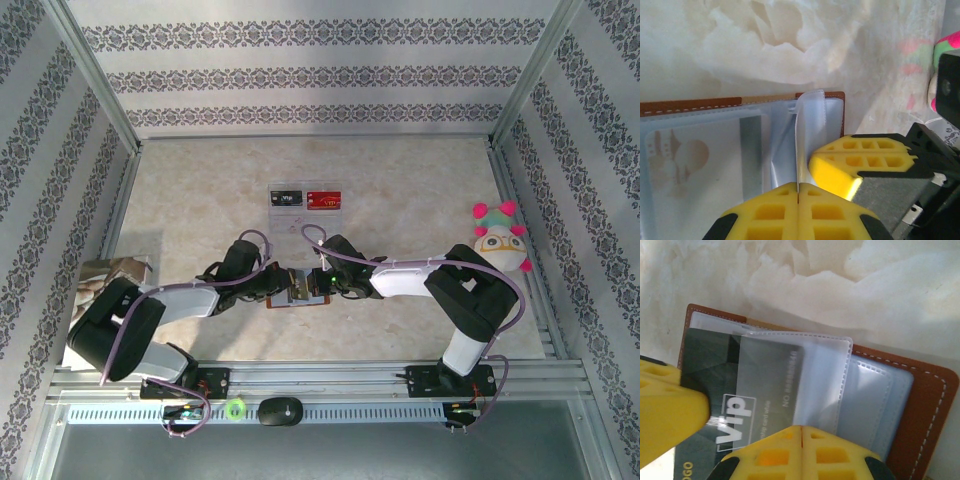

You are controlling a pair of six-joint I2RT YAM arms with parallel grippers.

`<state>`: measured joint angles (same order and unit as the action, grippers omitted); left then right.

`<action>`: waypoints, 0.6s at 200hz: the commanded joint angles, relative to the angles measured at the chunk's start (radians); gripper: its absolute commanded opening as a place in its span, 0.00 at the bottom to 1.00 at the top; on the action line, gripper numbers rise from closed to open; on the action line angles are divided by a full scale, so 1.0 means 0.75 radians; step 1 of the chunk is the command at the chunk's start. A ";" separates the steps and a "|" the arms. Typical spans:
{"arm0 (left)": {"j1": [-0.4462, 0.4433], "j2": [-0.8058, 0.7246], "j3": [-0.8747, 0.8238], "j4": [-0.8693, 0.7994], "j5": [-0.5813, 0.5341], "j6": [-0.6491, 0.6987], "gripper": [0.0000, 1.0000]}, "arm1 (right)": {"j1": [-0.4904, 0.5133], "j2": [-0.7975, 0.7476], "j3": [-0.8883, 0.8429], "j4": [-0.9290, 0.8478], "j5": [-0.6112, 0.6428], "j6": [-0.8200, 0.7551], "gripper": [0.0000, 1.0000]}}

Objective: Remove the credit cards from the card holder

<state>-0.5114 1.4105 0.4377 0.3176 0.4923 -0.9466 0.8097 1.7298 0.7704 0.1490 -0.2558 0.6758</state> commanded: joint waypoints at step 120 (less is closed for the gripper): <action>0.029 -0.260 0.626 -1.129 -0.239 0.729 0.00 | 0.011 0.033 -0.061 -0.109 0.031 -0.007 0.02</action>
<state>-0.5014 1.2133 0.7498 -0.2607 0.4168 -0.6235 0.8097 1.7298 0.7696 0.1513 -0.2558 0.6754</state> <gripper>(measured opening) 0.050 0.058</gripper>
